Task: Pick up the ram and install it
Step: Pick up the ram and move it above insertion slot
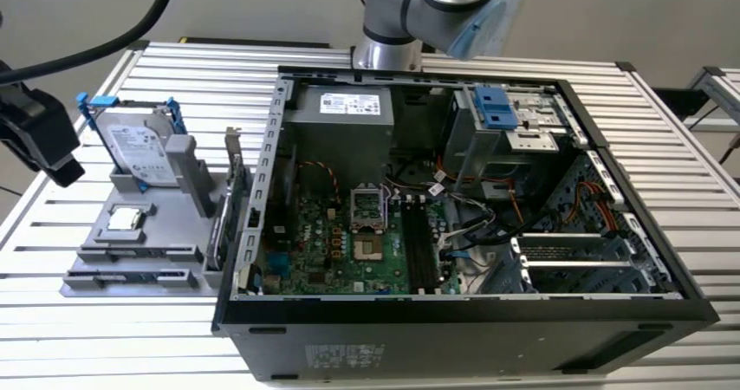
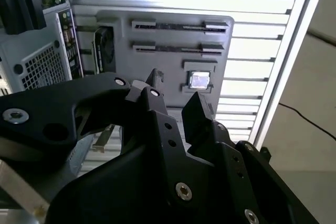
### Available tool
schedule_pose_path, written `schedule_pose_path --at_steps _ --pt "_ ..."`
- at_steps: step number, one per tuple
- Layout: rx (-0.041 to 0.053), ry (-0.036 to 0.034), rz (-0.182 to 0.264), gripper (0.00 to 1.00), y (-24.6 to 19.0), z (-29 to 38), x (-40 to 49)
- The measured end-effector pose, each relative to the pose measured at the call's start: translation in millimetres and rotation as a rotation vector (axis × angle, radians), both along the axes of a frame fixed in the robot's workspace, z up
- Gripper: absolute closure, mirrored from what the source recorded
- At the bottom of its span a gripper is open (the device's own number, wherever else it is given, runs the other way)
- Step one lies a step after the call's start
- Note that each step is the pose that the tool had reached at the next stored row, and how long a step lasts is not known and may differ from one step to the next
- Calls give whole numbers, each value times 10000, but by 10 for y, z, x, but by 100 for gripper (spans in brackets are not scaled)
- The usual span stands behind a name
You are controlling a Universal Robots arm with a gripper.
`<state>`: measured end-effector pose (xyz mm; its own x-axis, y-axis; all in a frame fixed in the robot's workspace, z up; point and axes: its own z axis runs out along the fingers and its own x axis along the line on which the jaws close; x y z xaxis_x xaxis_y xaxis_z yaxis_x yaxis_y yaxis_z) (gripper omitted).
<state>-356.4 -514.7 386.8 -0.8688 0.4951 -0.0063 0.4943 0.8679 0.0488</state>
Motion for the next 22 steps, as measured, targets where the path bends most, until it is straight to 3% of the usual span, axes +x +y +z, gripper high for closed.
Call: schedule_pose_path --at_steps 15,17,22 --pt "0 0 -751 0 0 -8 0" --pt "-1 0 -1126 0 0 -13 0" --pt "0 0 -1370 0 0 -17 0"
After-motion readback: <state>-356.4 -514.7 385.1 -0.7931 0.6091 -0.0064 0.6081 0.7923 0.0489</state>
